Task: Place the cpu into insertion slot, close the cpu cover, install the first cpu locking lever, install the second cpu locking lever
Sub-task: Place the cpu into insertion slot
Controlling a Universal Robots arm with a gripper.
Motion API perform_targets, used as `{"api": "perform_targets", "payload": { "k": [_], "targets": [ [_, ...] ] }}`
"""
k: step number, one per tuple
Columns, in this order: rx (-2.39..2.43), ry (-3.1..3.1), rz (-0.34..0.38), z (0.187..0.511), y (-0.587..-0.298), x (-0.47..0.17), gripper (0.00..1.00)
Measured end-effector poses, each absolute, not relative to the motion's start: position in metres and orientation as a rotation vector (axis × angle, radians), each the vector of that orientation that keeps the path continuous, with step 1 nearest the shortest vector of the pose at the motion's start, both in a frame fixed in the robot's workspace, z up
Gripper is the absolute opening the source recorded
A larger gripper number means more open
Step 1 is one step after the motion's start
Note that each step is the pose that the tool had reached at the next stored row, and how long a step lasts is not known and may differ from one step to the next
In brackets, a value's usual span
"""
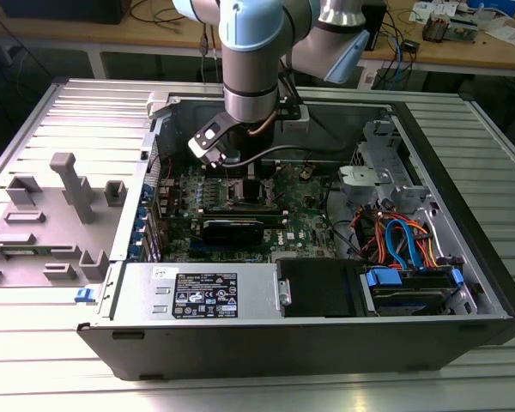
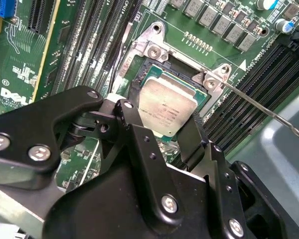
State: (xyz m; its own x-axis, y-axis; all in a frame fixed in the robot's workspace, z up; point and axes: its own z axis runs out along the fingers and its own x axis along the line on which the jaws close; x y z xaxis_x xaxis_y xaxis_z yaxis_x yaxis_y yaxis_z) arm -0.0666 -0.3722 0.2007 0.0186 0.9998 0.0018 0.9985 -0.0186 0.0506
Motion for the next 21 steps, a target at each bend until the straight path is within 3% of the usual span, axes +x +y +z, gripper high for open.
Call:
{"api": "perform_targets", "payload": {
  "k": [21],
  "targets": [
    [2.218, 2.175, 0.057, 0.1983, -0.3722, -0.0666, 0.54]
  ]
}}
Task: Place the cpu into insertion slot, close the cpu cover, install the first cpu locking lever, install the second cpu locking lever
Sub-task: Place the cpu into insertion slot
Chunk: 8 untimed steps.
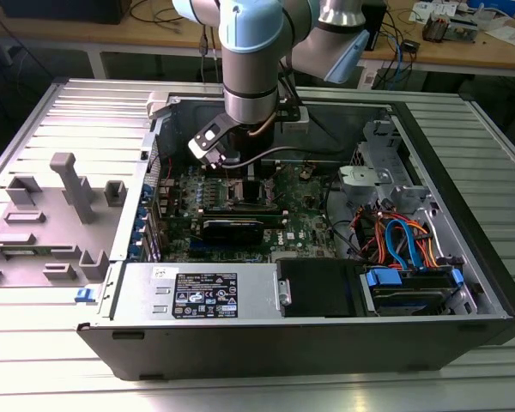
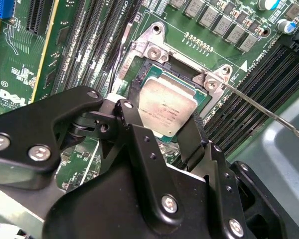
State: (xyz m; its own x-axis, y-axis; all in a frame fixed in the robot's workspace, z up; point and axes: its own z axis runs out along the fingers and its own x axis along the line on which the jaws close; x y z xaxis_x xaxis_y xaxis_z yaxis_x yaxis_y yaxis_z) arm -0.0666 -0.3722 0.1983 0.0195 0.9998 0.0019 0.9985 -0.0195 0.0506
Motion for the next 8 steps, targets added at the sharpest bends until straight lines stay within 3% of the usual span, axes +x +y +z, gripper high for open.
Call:
{"api": "perform_targets", "payload": {
  "k": [8],
  "targets": [
    [2.217, 2.174, 0.055, 0.1996, -0.3724, -0.0667, 0.54]
  ]
}}
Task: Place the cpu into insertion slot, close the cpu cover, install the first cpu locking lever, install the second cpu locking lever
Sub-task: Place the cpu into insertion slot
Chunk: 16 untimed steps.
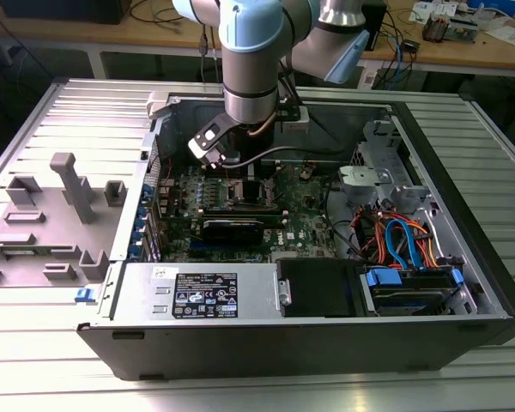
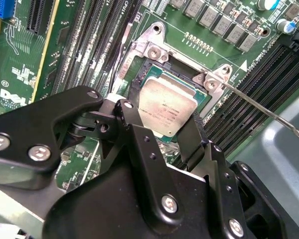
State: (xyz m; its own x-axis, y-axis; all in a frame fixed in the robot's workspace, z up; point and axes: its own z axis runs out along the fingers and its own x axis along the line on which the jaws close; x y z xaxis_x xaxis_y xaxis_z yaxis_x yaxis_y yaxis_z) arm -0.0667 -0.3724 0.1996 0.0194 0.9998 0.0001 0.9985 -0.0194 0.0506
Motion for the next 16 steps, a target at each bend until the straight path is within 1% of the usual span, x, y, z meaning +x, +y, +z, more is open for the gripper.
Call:
{"api": "perform_targets", "payload": {
  "k": [16],
  "targets": [
    [2.216, 2.173, 0.054, 0.1968, -0.3727, -0.0666, 0.54]
  ]
}}
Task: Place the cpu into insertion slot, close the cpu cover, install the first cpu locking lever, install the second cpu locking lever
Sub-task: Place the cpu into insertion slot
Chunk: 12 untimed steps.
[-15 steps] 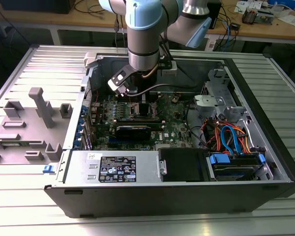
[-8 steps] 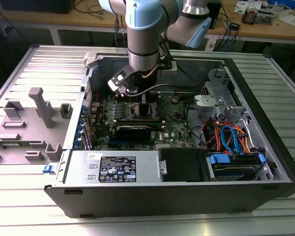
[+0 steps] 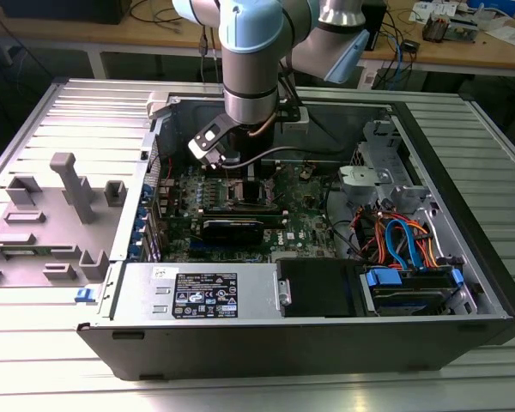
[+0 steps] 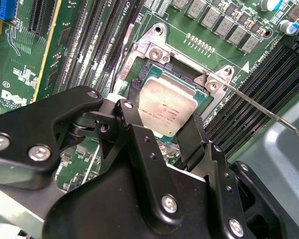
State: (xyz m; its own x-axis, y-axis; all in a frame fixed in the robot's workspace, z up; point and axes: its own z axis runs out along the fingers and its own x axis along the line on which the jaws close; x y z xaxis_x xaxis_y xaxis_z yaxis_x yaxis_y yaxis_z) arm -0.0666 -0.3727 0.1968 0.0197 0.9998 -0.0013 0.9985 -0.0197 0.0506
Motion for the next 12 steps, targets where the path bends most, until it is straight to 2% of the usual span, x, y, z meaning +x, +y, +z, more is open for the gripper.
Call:
{"api": "perform_targets", "payload": {
  "k": [12],
  "targets": [
    [2.216, 2.174, 0.056, 0.1962, -0.3725, -0.0654, 0.54]
  ]
}}
